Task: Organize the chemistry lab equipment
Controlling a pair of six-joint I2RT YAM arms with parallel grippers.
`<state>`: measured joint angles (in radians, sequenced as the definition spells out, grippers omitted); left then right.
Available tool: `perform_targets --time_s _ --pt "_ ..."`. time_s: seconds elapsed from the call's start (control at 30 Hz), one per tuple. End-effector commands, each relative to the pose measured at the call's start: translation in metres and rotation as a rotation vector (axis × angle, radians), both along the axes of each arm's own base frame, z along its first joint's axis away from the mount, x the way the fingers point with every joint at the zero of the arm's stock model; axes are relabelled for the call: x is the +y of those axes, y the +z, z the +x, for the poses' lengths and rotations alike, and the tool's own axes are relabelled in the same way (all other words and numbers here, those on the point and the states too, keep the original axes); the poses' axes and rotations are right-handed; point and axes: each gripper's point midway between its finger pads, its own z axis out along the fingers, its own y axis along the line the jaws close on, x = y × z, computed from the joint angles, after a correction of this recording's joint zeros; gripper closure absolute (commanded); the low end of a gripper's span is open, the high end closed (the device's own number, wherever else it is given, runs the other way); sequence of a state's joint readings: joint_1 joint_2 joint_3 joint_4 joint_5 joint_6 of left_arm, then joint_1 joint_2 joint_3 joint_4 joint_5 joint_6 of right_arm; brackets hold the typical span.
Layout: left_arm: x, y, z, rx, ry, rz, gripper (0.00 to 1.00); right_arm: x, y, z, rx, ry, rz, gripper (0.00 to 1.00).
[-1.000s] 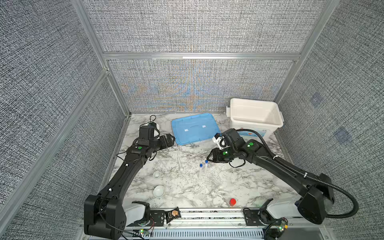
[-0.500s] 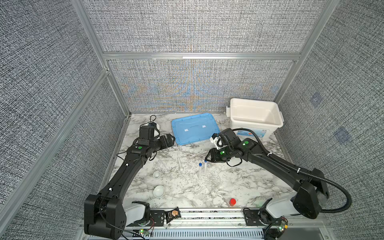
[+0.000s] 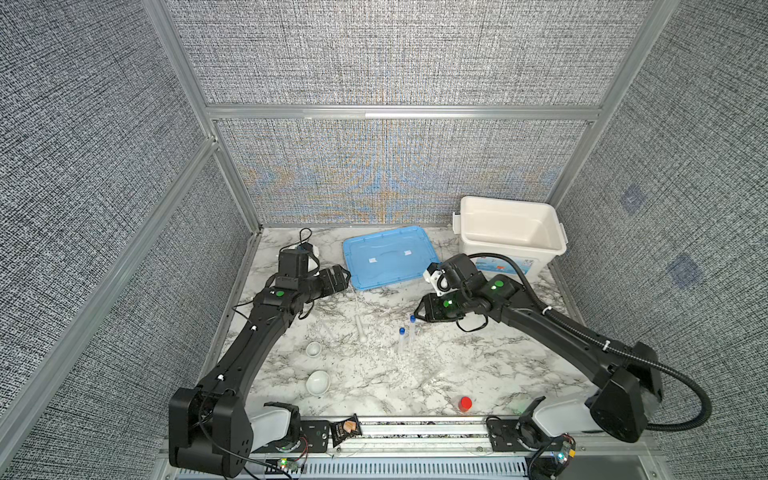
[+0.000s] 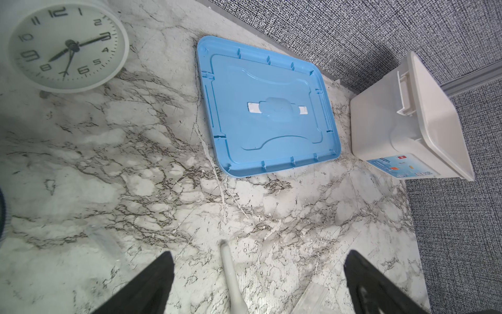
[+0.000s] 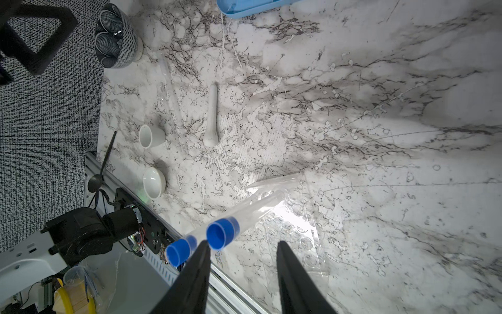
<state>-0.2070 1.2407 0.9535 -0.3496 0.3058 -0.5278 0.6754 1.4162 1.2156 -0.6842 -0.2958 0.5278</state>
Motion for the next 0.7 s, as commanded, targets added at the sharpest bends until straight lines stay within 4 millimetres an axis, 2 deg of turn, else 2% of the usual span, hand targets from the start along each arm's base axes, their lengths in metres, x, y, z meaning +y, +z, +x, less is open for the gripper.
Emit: perform_targets --time_s 0.0,0.17,0.37,0.47,0.57,0.67 --pt "-0.002 0.007 0.001 -0.02 -0.006 -0.009 0.02 -0.002 0.003 -0.002 -0.006 -0.004 0.003 0.56" --pt "-0.002 0.007 0.0 -0.021 -0.007 -0.017 0.02 -0.001 0.013 -0.006 -0.033 0.017 0.014 0.52" --pt "-0.002 0.008 -0.002 -0.028 -0.002 -0.025 0.02 0.001 0.01 -0.012 -0.042 0.04 -0.007 0.48" --pt "-0.001 0.009 -0.004 -0.029 -0.001 -0.026 0.02 0.004 0.015 -0.021 -0.086 0.096 -0.018 0.39" --pt "0.0 0.01 -0.006 -0.024 0.0 -0.022 0.02 -0.004 0.02 -0.034 -0.208 0.155 -0.083 0.31" --pt "-0.001 0.01 -0.009 -0.018 -0.007 -0.025 0.01 -0.013 0.014 -0.049 -0.299 0.207 -0.139 0.27"
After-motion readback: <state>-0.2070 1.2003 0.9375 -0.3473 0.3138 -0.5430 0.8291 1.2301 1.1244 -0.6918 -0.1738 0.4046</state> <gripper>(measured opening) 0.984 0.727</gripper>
